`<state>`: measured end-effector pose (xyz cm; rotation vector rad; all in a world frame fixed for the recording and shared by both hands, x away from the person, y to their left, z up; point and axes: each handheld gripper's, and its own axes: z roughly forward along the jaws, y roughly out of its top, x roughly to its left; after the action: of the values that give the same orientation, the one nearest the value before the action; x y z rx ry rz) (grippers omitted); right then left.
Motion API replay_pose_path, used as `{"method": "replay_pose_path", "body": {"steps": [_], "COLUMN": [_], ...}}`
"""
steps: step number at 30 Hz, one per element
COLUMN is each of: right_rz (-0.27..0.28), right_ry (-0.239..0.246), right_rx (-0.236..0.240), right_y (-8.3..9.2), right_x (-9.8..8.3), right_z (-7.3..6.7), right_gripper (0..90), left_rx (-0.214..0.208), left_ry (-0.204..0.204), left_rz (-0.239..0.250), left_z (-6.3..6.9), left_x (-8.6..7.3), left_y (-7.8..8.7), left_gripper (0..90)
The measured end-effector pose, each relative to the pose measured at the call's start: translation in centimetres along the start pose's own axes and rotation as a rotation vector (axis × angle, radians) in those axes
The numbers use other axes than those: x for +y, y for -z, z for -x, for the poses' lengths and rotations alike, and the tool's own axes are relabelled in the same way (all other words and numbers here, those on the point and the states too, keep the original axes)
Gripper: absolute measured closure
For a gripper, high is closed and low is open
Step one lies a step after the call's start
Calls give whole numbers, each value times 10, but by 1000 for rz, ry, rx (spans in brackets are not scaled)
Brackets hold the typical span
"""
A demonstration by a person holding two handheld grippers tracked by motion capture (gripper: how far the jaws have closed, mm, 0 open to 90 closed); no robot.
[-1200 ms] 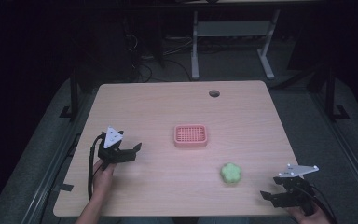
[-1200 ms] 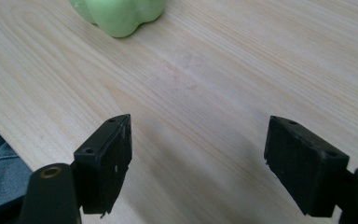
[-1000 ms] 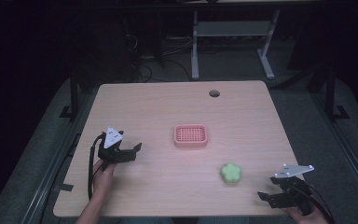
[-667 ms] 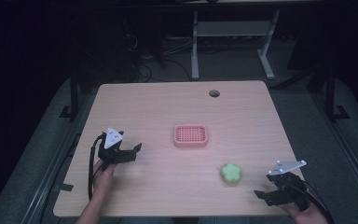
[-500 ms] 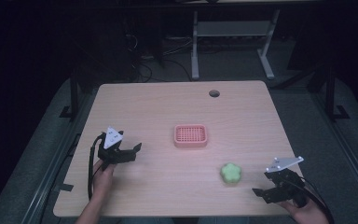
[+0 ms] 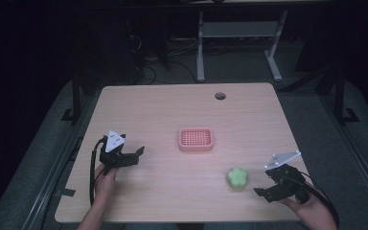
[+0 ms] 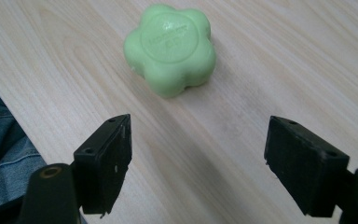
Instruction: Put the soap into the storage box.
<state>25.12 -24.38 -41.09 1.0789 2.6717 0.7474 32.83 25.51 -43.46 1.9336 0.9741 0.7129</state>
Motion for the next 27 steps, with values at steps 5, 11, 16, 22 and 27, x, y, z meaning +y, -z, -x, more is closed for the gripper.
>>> {"method": "replay_pose_path", "body": {"steps": [5, 11, 16, 22, 27], "right_rz": [-13, -27, -32, -38, -47], "right_ry": [22, 51, 69, 86, 96], "right_rx": [2, 0, 5, 9, 11], "right_y": [0, -2, -4, -6, -7], "right_x": [8, 17, 24, 30, 36], "right_z": [-1, -2, -5, -6, -8], "right_gripper": [226, 224, 224, 224, 224], "left_rx": [0, 0, -2, -2, -1], "left_ry": [0, -2, -2, -2, -3], "left_rz": [0, 0, 1, 2, 2], "left_z": [0, 0, 0, 0, 0], "left_x": [0, 0, 0, 0, 0], "left_y": [0, 0, 0, 0, 0], "left_gripper": [143, 143, 143, 143, 143]}}
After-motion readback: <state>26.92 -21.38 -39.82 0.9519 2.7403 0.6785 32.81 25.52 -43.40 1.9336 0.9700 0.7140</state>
